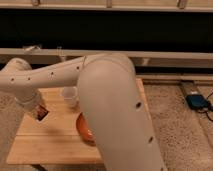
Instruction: Place the eraser on the white sponge
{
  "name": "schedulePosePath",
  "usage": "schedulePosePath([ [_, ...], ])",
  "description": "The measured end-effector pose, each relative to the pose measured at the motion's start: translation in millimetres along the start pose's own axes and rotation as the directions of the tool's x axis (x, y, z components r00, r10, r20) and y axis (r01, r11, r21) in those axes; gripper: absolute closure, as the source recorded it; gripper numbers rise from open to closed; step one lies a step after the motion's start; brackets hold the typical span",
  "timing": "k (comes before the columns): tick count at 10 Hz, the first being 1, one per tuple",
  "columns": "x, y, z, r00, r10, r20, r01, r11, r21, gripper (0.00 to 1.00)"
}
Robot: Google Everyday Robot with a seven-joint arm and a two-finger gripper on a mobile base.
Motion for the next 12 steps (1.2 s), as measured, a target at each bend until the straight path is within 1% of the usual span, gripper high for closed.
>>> schedulePosePath([
  [1,-14,25,-27,1.000,0.024,-0.012,-0.024,1.000,-0.001,1.00],
  [2,-27,54,-46,0.998,0.057,-0.016,-0.057,0.998,-0.005,1.00],
  [4,-50,101,-63,0.993,0.121,-0.014,-0.121,0.993,-0.006,1.00],
  [5,-62,127,-63,0.988,0.157,-0.005,-0.157,0.988,-0.004,1.00],
  [6,-71,146,-61,0.982,0.187,0.005,-0.187,0.982,-0.002,1.00],
  [7,-84,170,-53,0.974,0.224,0.020,-0.224,0.975,-0.003,1.00],
  [8,-101,200,-39,0.962,0.273,0.034,-0.273,0.962,-0.003,1.00],
  [9,-119,223,-23,0.947,0.316,0.051,-0.316,0.949,-0.002,1.00],
  [10,-132,237,-10,0.936,0.346,0.062,-0.347,0.938,-0.001,1.00],
  [11,-150,254,9,0.919,0.387,0.077,-0.388,0.922,-0.002,1.00],
  [12,-168,269,36,0.894,0.436,0.101,-0.438,0.899,-0.001,1.00],
])
